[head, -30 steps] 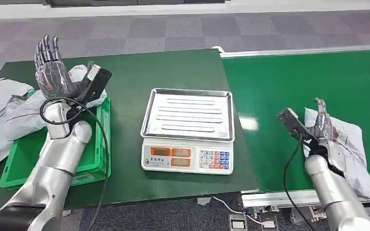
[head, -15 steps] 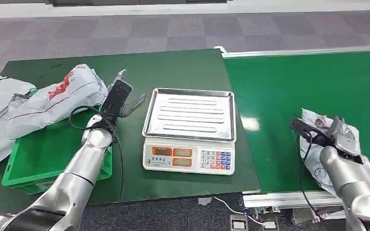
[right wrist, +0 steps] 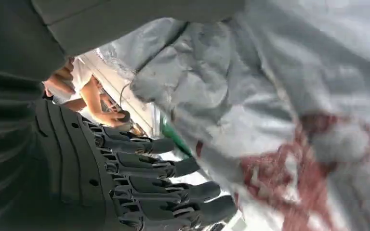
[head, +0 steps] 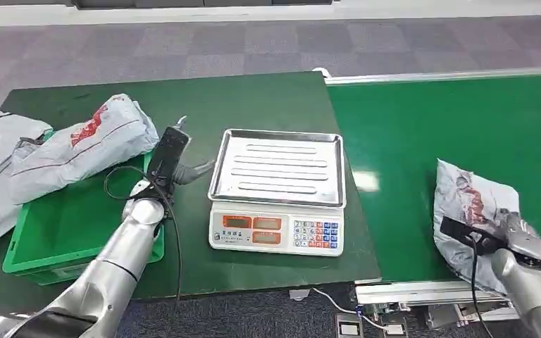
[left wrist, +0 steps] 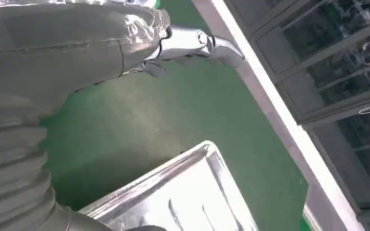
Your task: Moved the parcel from conveyor to table for the left to box.
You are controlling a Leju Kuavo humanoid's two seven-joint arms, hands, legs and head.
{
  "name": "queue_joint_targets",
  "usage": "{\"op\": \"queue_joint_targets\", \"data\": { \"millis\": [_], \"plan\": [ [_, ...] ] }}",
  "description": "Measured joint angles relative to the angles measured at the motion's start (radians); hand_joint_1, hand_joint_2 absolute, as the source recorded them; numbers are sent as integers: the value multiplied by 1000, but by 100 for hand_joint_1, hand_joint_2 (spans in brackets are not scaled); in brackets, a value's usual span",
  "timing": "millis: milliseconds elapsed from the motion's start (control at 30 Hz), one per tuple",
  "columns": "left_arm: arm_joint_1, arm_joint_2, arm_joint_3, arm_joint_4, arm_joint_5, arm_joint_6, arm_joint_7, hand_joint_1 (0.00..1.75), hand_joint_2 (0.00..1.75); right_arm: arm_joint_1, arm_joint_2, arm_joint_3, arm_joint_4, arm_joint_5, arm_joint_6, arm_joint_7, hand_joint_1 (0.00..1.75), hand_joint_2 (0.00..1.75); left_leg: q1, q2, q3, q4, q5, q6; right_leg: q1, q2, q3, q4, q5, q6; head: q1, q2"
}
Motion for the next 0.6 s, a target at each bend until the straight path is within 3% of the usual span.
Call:
{"op": "queue_joint_targets", "data": {
  "millis": [400, 433, 600],
  "plan": [
    [7, 1, 0, -1, 34, -11, -3, 0, 175, 81, -33, 0, -122, -10, 39, -1, 0, 175, 0, 0, 0, 0, -1, 1, 0, 0, 0, 0, 0, 0, 0, 0],
    [11, 1, 0, -5, 59, -16, -7, 0, 175, 91, -35, 0, -136, -31, 39, -16, 175, 175, 0, 0, 0, 0, -1, 1, 0, 0, 1, 0, 0, 0, 0, 0],
    [63, 7, 0, -53, 109, -29, -8, 0, 175, 151, 11, 0, -219, -131, 34, -52, 175, 175, 1, 1, 1, 0, -2, -1, 1, 1, 1, 0, -1, -1, 0, 0]
  ]
}}
